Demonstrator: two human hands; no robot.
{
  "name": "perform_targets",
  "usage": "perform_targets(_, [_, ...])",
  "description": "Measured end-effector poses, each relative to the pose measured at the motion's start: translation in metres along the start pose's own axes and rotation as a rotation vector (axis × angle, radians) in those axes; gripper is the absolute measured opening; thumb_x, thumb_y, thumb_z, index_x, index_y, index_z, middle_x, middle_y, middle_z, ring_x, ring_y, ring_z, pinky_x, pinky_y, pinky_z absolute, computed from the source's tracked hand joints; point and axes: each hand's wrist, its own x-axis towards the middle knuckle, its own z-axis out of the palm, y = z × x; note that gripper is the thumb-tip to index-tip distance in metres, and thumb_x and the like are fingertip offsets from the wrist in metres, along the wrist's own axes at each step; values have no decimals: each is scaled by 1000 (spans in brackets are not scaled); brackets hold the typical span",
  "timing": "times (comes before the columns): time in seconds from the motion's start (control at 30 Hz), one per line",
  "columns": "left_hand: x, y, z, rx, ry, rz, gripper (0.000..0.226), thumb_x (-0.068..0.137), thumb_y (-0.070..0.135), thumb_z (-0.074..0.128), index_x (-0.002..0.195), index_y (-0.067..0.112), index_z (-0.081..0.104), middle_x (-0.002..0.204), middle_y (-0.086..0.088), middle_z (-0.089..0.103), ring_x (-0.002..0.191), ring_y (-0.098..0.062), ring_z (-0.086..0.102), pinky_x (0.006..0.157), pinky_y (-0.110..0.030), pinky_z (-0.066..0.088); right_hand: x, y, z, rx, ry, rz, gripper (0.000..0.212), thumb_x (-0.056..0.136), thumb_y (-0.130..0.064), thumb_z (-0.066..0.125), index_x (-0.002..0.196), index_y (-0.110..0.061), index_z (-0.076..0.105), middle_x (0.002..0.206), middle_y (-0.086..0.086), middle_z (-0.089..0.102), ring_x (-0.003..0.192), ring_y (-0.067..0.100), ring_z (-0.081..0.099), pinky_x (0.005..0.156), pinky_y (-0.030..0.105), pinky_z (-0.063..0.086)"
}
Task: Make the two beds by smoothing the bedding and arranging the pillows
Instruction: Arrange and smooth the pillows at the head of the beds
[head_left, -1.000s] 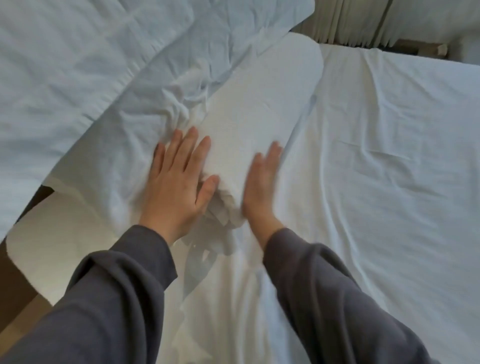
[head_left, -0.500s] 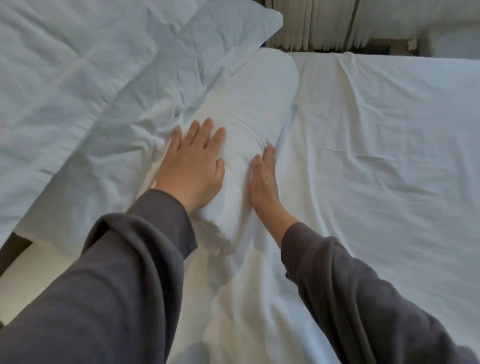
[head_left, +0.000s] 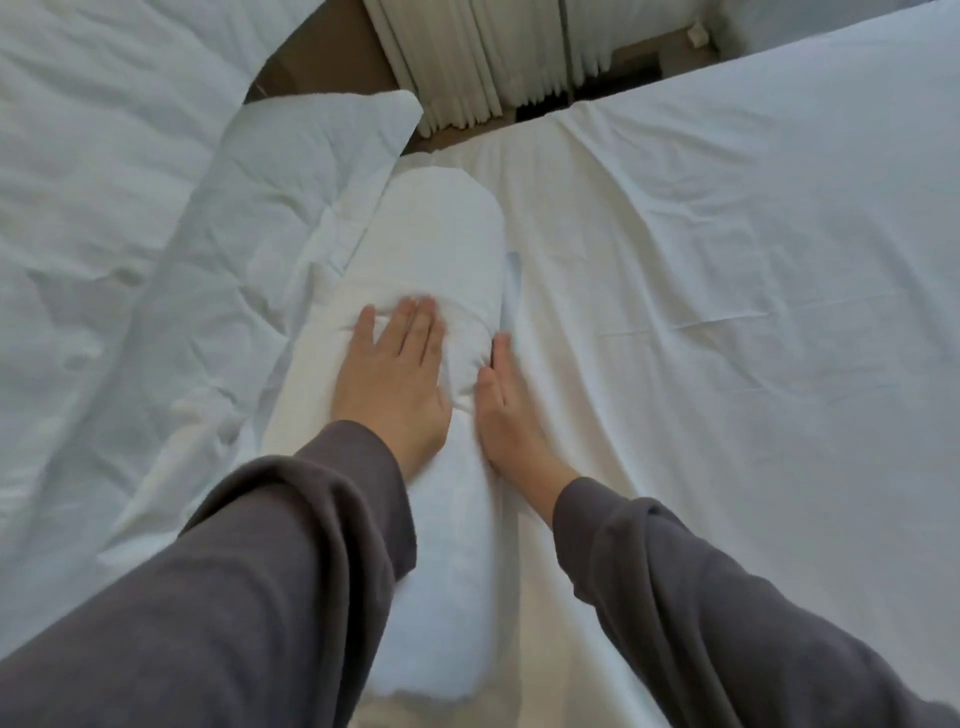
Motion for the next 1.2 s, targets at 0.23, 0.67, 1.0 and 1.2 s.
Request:
perform_targets(0.23, [66, -9, -9, 190, -159, 4, 64, 101, 35, 13, 153, 5, -8, 163, -7, -11, 150, -20, -9, 118, -54, -6, 58, 6, 2, -190, -76, -122, 58, 105, -24, 23, 155, -14, -6, 163, -2, -8, 147, 3, -5, 122, 28, -2])
perform_targets(0.67, [146, -16, -21, 236, -116, -18, 65, 100, 39, 11, 153, 8, -8, 162, -6, -12, 149, -21, -12, 117, -55, -6, 135, -10, -16, -215, -58, -112, 52, 106, -18, 22, 156, -13, 7, 163, 2, 8, 150, 15, 6, 115, 17, 2])
perform_targets(1.0, [182, -23, -23, 290, -214, -93, 66, 100, 45, 11, 155, 12, -4, 163, -5, -4, 150, -20, -6, 116, -58, -9, 177, -27, -23, -303, -129, -105, 55, 104, -18, 24, 156, -19, 7, 163, 3, 10, 149, 23, 10, 113, 21, 4])
perform_targets(1.2, [192, -20, -9, 420, -291, -126, 72, 99, 50, 15, 154, 9, -7, 163, -6, -8, 149, -23, -12, 113, -60, -7, 186, -24, -17, -443, -177, -32, 55, 104, -22, 19, 156, -18, 0, 164, 0, -1, 150, 24, -1, 120, 39, 3])
